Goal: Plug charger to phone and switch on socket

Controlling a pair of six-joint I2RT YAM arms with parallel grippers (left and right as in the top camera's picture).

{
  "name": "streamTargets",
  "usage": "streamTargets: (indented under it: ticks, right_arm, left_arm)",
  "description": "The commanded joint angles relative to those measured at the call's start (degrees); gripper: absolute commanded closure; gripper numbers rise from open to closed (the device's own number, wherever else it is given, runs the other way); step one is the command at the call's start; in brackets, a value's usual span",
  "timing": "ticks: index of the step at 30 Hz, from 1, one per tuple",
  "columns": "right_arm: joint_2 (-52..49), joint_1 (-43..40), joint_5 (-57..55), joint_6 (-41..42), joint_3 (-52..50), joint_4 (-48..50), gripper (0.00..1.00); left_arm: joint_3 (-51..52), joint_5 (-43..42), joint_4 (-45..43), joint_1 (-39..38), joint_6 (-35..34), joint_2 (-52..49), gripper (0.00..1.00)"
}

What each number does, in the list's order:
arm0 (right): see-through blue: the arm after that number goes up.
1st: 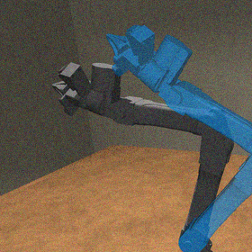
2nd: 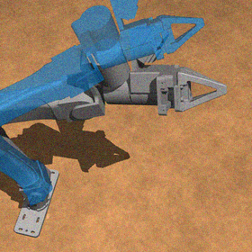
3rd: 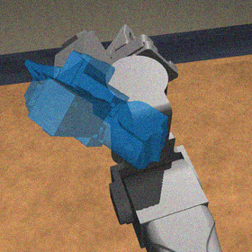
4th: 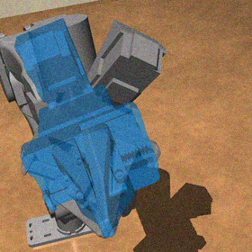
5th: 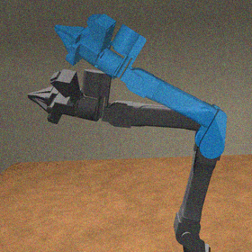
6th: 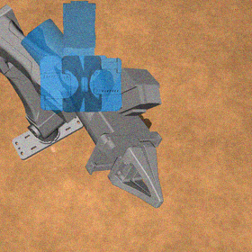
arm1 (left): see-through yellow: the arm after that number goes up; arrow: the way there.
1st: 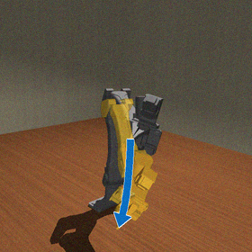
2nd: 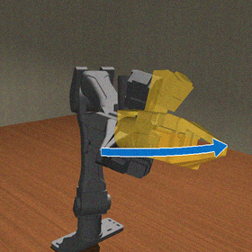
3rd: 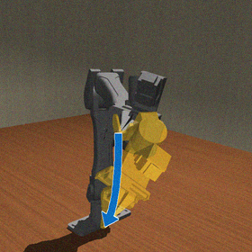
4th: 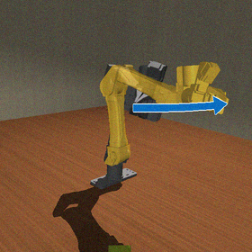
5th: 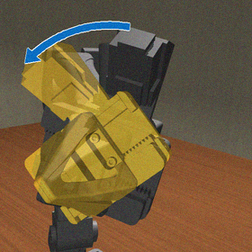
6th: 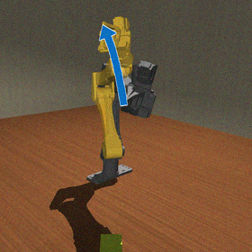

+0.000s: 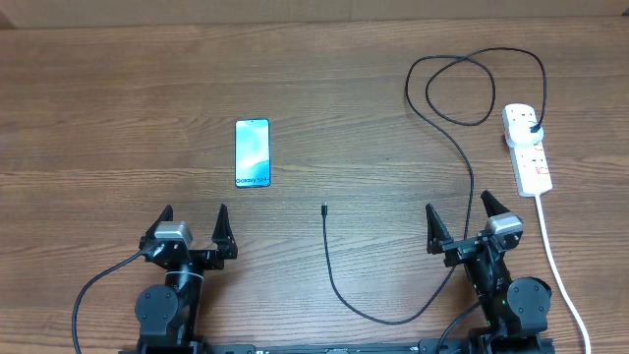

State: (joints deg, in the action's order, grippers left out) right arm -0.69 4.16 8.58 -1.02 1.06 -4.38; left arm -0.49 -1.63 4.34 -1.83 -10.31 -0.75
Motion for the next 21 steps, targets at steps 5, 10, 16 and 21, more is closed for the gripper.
streamTargets:
  ticks: [5, 10, 16, 21]
  right_arm:
    - [0.5, -0.2, -0.4, 0.6, -0.6, 0.2, 0.00]
    - [0.5, -0.2, -0.4, 0.6, -0.6, 0.2, 0.00]
    - [0.5, -0.2, -0.4, 0.6, -0.6, 0.2, 0.00]
    - [0.5, -0.2, -0.4, 0.6, -0.6, 0.2, 0.00]
  left_arm:
    - [0.2, 2.6, -2.4, 0.3, 0.6, 0.5, 0.00]
    - [-6.5, -2.8, -0.3, 0.3, -1.2, 0.5, 0.00]
    - [-30.0, -2.4, 14.0, 0.3, -3.7, -5.7, 0.00]
    - [-54.9, -3.3, 30.2, 0.3, -3.6, -22.4, 0.00]
